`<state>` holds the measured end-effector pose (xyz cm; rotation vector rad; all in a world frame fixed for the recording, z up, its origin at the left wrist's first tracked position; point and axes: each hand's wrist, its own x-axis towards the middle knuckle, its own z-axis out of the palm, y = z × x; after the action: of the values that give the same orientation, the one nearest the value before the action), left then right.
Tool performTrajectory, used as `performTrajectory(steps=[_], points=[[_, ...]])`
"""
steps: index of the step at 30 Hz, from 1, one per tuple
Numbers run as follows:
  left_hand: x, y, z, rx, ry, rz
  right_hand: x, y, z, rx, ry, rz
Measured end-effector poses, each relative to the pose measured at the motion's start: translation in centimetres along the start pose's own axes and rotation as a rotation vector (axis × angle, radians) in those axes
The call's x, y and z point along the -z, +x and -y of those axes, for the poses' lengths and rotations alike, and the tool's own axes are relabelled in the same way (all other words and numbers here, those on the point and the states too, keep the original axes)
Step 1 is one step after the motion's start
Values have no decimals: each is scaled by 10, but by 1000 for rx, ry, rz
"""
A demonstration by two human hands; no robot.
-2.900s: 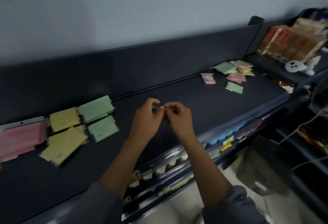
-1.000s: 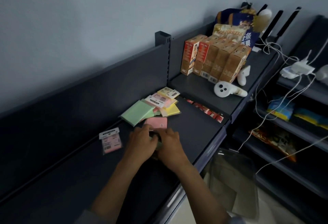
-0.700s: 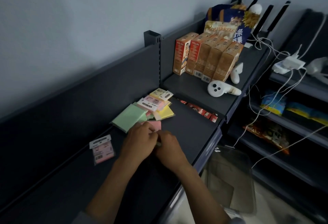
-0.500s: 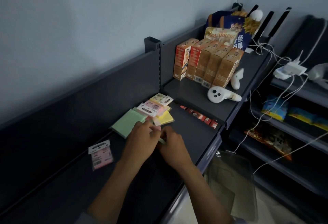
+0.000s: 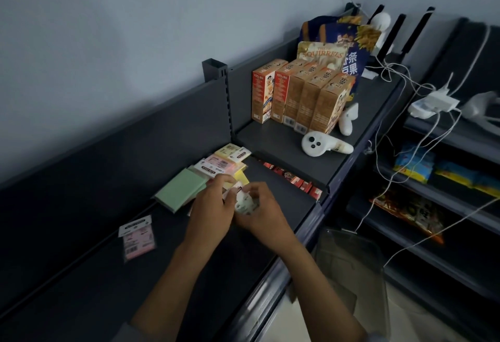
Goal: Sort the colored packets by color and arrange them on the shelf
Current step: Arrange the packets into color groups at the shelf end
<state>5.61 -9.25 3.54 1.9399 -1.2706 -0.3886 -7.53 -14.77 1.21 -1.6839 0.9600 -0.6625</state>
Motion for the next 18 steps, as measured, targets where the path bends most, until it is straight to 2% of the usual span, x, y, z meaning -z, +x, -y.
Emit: performTrajectory(steps=[5,8,12,15,18], points=[[0,-9,3,-7,18,-43,6,1,-4,11,128,2],[2,-16,4,-6,79,-70,1,3,-6,35,79,-12],[8,-29,2,77,73,-109,-9,-2,0,94,154,-16],[14,-39,3,127,46,-135,-19,-6,3,132,240,42],[23,-50,4,168,-42,-235,-32,-13,8,184,282,157]])
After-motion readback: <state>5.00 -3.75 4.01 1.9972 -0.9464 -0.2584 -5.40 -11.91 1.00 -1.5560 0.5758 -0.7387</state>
